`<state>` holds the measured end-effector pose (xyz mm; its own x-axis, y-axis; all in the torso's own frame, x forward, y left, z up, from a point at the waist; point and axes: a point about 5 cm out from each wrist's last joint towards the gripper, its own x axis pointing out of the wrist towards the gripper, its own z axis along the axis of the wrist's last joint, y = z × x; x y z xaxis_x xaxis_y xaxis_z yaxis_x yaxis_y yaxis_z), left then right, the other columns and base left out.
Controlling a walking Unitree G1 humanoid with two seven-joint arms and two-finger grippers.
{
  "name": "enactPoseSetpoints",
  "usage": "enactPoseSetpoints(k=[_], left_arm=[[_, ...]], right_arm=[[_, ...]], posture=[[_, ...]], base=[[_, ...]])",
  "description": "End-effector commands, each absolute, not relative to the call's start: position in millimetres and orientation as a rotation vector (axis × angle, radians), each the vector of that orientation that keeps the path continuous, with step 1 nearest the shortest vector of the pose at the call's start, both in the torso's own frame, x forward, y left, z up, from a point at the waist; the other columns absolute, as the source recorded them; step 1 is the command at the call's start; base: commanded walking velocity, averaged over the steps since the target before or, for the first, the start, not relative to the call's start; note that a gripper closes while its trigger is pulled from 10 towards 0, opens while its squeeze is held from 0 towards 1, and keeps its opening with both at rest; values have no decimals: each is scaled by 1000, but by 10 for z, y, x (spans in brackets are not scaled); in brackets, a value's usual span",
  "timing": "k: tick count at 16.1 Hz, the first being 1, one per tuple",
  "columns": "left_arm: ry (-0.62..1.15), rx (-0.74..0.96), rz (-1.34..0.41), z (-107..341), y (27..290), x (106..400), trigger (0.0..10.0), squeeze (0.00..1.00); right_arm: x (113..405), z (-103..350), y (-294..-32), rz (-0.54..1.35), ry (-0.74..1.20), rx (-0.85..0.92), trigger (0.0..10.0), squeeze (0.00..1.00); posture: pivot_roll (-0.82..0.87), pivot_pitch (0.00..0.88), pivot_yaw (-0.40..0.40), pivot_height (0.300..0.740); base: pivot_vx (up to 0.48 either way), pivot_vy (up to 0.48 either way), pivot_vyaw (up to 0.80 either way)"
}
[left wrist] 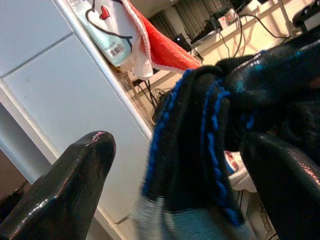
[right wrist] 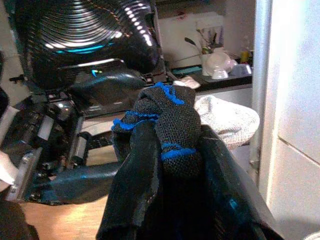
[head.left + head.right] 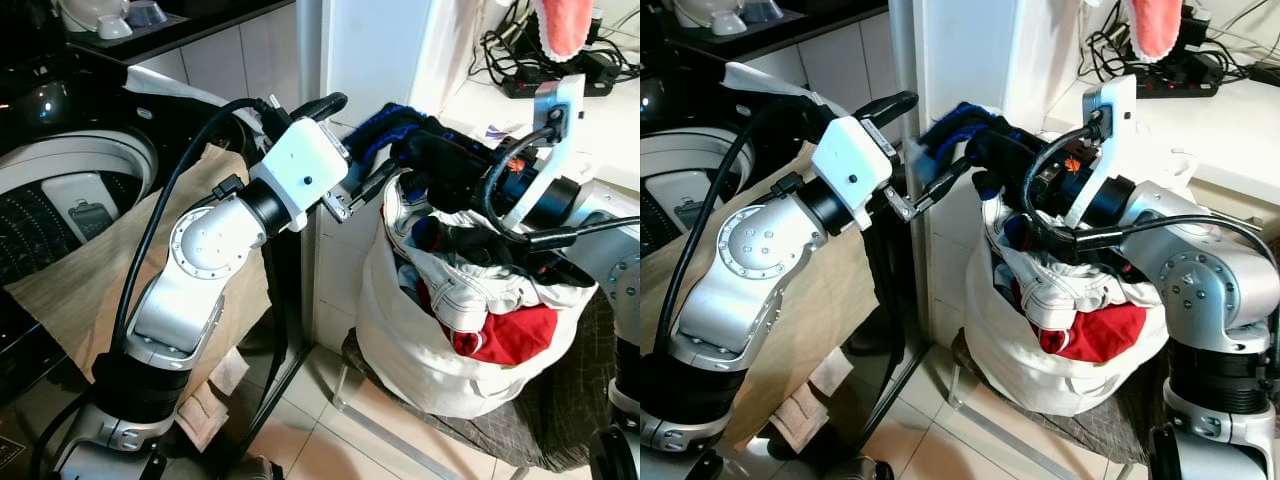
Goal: Clothes washing
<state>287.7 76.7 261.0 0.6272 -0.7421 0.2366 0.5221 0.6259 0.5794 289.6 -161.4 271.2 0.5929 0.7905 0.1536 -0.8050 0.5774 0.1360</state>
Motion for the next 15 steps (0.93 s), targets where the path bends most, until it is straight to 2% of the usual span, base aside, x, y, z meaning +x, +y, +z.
enactPoseSetpoints(k=[1,6,8,10,11,15], left_arm=[[-483,507,-785,2610,744,2865,10000,0],[-456,537,-788,2540,751,2868,10000,0],[-470,561,-744,2564,794,2897,10000,0],[-468,557,-726,2571,814,2909,10000,0],[-461,534,-719,2574,834,2914,0,0],[-461,505,-741,2588,835,2899,0,0]], right_arm=[[2856,2759,-1592,968,-92,189,0,0],[2786,2778,-1573,1031,-91,200,0,0],[2673,2745,-1546,1122,-51,195,0,0],[2667,2725,-1559,1114,-45,190,0,0],[2683,2719,-1584,1084,-52,189,0,0],[2701,2730,-1617,1058,-58,198,0,0]], posture=[[-34,0,13,740],[-33,0,12,740],[-35,0,14,740],[-35,0,16,740],[-36,0,19,740],[-37,0,24,740]], base=[[0,0,0],[0,0,0],[0,0,0],[0,0,0],[0,0,0],[0,0,0]])
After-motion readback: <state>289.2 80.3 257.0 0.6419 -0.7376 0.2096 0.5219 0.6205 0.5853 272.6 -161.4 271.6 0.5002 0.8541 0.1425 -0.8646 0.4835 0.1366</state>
